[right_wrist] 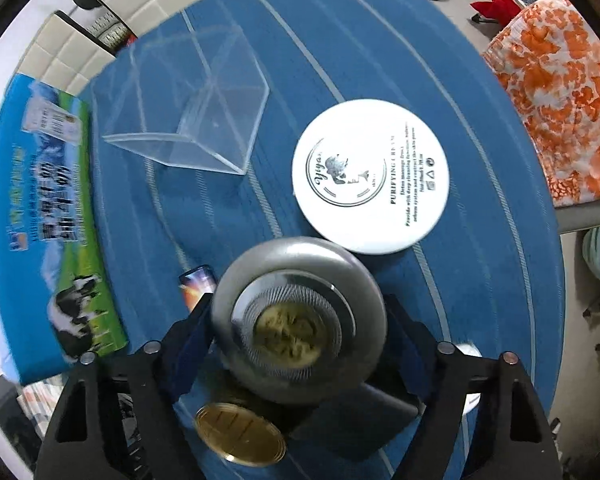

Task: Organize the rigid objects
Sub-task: 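Grasp the black tin with the left tool while the right tool grasps the silver tin, then carry both tins into the blue box and open both tools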

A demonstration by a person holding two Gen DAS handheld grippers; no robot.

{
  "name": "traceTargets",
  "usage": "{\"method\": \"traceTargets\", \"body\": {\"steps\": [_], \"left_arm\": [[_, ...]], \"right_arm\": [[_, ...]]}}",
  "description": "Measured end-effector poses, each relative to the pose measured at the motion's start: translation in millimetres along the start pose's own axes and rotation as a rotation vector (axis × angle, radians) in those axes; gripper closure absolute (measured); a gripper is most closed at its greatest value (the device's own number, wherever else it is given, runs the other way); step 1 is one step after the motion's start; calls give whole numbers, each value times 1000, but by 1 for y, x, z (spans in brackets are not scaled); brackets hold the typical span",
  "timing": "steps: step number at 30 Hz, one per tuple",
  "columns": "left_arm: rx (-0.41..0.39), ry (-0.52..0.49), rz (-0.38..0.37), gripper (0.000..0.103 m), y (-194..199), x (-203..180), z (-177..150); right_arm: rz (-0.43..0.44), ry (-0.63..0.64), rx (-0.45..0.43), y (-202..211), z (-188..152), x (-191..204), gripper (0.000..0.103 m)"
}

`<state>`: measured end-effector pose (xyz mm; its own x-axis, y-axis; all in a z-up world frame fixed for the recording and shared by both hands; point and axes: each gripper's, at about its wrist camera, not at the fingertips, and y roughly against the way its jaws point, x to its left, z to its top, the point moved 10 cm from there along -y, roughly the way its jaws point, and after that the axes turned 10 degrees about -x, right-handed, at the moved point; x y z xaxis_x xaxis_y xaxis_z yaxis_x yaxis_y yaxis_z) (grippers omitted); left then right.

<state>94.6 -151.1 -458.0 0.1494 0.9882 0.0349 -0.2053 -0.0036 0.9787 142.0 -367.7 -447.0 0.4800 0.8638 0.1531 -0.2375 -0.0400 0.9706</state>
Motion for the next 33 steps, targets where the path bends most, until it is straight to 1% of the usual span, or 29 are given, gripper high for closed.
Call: {"method": "traceTargets", "body": {"steps": [4,7,12,14,19,26,31,32,33], "left_arm": [[-2,4,-3,29,-5,4,0],[-2,6,-5,29,-7,8,13],[-13,-7,5,29,-4,10,14],[-19,-14,9,29,3,5,18],[-45,-30,20,29,28,-3,24],[-68,-50,10,29,50,-12,24],[-87,-65,-9,29,75,-15,15],[-88,-66,-13,29,83,-14,23],[-92,-69,-17,29,90,-14,22]], "right_arm": [[-8,1,14,-10,5,0,25],[-20,35,9,-11,7,2,25],[-18,89,-4,-6,5,6,26],[-16,101,-18,-2,3,10,26],[3,128,-69,19,-6,13,26],[40,157,-103,53,-30,20,26],[81,172,-122,82,-48,30,26],[94,174,-126,90,-53,35,26],[110,179,-125,96,-56,38,26]]}}
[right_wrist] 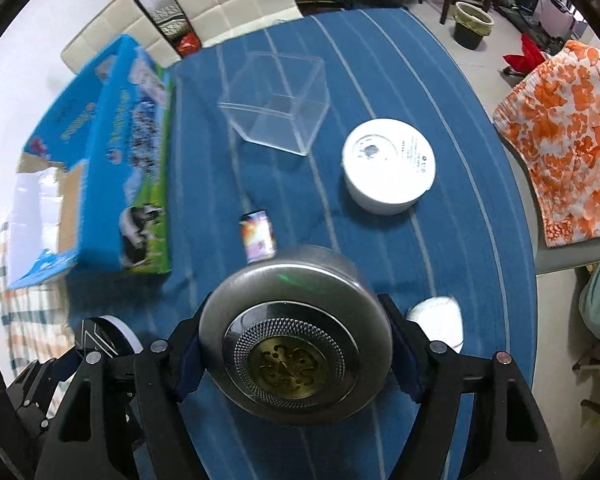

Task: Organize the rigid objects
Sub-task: 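Carry both tins into the blue box and open both tools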

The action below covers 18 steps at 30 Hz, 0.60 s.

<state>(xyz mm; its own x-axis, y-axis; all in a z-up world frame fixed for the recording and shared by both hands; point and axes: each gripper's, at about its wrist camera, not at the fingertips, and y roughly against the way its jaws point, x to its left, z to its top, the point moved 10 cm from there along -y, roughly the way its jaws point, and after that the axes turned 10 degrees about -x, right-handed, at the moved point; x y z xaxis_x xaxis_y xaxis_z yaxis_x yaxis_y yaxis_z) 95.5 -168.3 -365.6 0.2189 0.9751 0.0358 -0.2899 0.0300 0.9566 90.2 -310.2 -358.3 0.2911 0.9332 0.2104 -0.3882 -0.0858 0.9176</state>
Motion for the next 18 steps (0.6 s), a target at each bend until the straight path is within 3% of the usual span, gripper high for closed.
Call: {"method": "traceTargets", "body": {"steps": [7,13,18], "left_arm": [[-90,35,-32,29,73,12,11],[-225,57,-39,29,144,60,56],[-273,70,-54,29,157,109,98]], "right_arm": [[91,20,-56,50,9,38,26],[183,41,-132,103,40,84,26],[235,35,-141,108,77,138,26]]}}
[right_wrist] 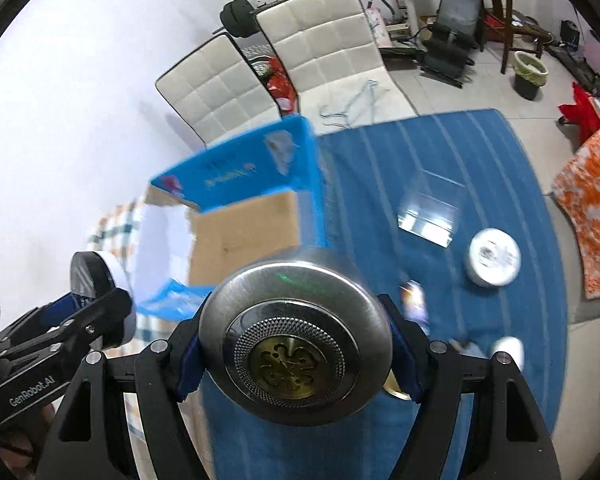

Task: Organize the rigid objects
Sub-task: 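Carry both tins into the blue box and open both tools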

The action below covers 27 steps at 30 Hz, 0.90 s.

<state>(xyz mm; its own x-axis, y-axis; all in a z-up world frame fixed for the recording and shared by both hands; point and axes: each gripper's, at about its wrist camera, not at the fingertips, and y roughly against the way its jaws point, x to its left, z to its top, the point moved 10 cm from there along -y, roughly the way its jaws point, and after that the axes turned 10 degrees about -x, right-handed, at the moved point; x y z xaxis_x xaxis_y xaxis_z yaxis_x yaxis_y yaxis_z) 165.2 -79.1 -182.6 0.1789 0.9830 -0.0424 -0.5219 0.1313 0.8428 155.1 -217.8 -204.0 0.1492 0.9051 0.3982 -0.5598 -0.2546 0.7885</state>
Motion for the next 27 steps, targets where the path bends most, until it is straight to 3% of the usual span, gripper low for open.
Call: {"method": "traceTargets", "body": {"steps": [5,11,18,22,27], "left_arm": [[-11,-23,9,29,-26,42,37],[54,-19,9,29,-96,89,60],[149,11,23,29,-175,132,51],[196,24,20,29,-207,142,39],[222,14,8,29,-220,137,31]], "right_arm": [[-22,-7,15,-59,33,32,26],[-83,8,75,-151,54,54,26],[-166,16,192,-257,46,52,26],[-221,12,236,-288,37,39,26],[-280,36,265,-308,31,30,26]]}}
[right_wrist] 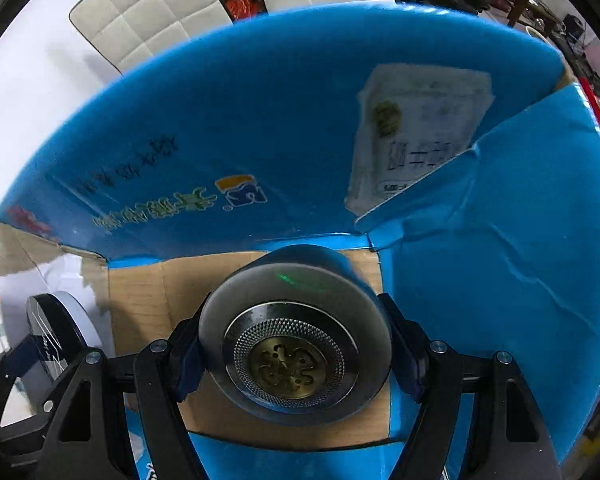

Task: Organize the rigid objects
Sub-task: 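Carry both tins into the blue box and open both tools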

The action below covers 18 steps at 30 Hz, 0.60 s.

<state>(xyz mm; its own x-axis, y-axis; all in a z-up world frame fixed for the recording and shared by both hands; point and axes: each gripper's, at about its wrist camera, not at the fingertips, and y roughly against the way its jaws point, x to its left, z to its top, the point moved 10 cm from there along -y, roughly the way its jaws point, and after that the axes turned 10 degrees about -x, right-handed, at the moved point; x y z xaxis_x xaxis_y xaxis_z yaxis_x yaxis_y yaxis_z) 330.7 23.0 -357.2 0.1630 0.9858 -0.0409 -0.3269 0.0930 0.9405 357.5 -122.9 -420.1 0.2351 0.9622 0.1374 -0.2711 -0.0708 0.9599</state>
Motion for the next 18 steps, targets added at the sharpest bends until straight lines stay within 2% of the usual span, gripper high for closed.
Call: {"method": "traceTargets", "body": {"steps": [4,6,8,18], "left_arm": [[20,1,-15,29,-6,-3,-3],[24,9,-22,29,-6,-4,-4],[25,22,-34,29,-7,-3,-3],[91,156,-226,29,-17,-30,1]], "right_arm": [[-19,10,23,-2,-3,0,23],[-5,5,0,7,2,0,10],[-4,2,-3,17,5,-1,7],[-20,-73,-21,47,30,-29,6]]}}
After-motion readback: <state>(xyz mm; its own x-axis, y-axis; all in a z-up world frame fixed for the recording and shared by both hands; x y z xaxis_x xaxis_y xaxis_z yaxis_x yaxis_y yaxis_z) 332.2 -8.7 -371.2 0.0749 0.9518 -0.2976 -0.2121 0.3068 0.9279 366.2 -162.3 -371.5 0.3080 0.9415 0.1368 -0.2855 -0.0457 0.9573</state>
